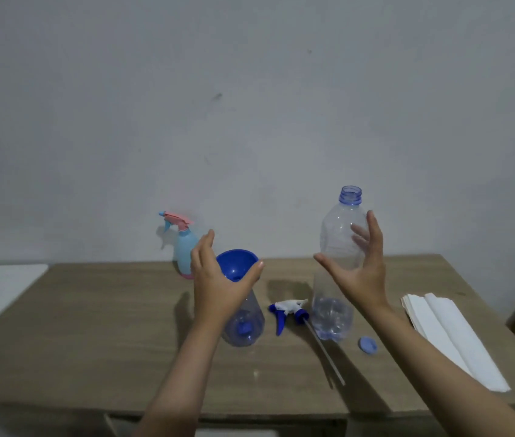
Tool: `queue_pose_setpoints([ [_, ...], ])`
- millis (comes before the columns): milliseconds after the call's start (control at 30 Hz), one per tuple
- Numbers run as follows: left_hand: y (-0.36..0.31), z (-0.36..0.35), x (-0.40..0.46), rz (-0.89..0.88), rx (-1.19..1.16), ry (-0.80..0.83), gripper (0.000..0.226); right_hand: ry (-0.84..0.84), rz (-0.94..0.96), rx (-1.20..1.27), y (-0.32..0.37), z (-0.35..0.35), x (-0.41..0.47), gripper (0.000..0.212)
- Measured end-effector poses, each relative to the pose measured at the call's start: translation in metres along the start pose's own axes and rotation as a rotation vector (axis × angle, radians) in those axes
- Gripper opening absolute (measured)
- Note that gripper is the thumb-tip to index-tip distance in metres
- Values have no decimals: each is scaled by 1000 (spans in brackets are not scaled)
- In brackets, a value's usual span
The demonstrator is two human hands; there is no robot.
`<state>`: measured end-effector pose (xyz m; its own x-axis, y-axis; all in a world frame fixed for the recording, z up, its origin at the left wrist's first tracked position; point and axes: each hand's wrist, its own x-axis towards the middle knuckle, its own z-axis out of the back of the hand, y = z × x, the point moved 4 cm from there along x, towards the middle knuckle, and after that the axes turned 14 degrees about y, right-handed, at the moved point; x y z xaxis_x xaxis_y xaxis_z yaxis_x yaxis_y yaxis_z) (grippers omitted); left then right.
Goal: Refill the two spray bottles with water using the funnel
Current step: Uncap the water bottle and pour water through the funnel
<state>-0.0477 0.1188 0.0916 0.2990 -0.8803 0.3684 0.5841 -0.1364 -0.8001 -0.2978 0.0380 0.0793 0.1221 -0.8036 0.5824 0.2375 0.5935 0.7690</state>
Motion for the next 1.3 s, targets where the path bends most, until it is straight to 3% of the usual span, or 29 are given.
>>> queue_pose_setpoints([
  [167,30,-2,-2,189,-64,123,125,13,64,-105,3,-15,13,114],
  [367,38,-7,-1,196,-168,173,99,152,233,-196,25,-34,28,105],
  [500,41,-7,0,204,-227,182,100,247,276,-205,57,-36,45,106],
  [900,42,-7,6,195,-209,287,94,843,38,-395,87,-59,34,100],
  [1133,42,-6,6,208,-234,277,93,1022,-59,-531,72,-63,18,103],
  [1300,38,-4,3,192,-278,241,87,1058,-102,-612,69,-62,18,102],
])
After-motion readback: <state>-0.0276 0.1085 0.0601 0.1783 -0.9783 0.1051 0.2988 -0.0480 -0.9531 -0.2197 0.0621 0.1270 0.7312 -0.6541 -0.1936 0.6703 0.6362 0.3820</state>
